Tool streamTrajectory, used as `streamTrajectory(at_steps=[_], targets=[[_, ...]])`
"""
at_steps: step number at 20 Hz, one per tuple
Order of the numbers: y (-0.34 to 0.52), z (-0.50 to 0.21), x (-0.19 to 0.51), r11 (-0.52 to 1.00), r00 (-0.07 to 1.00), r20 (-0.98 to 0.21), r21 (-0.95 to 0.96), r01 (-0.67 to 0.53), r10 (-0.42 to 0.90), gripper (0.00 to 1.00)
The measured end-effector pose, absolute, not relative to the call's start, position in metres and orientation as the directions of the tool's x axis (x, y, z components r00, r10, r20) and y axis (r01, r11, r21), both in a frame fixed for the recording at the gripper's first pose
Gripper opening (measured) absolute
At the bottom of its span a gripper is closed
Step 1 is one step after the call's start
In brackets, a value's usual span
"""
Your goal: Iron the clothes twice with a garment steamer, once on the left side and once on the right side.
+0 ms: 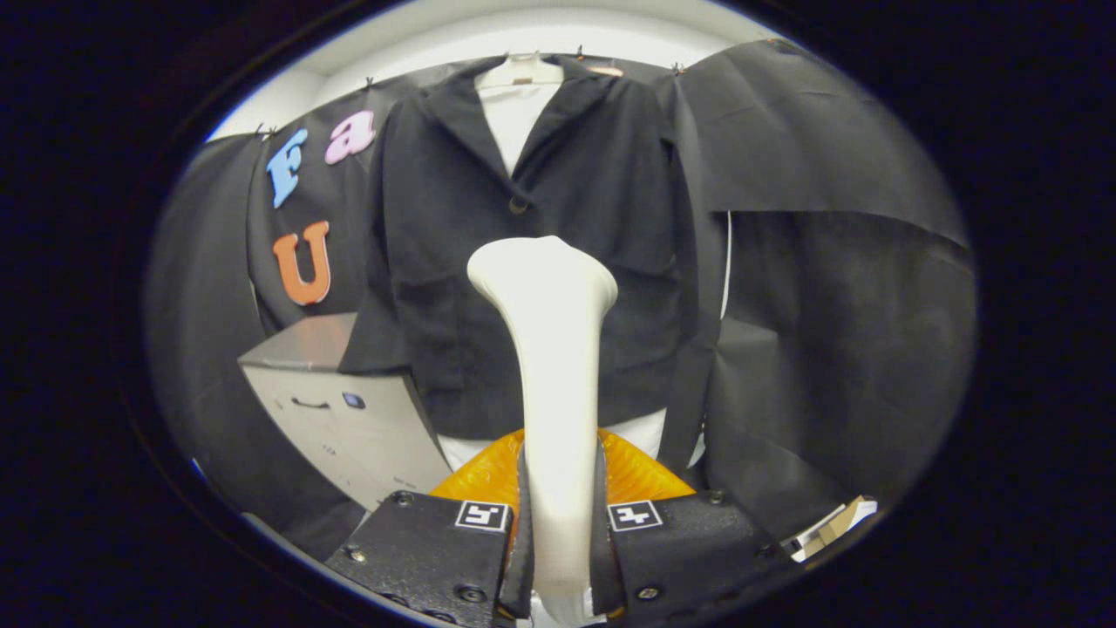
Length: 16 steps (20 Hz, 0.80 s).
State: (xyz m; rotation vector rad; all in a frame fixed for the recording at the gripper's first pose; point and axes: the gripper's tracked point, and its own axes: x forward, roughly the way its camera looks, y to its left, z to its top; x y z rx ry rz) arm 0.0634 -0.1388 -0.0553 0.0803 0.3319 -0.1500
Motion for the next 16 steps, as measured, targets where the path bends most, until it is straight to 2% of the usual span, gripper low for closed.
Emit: streamTrajectory(at_steps=[5,14,16], targets=[[-0.163,0.018,0.092,0.989,0.971,-0.220,0.097,0.113,-0.090,0.28],[-0.206,0.110,0.167,0.993,0.998,-0.044,0.105,0.044,-0.039,0.28],[-0.207,0.131,0.180,0.992,1.000,-0.008,0.128,-0.005,0.006,0.28]])
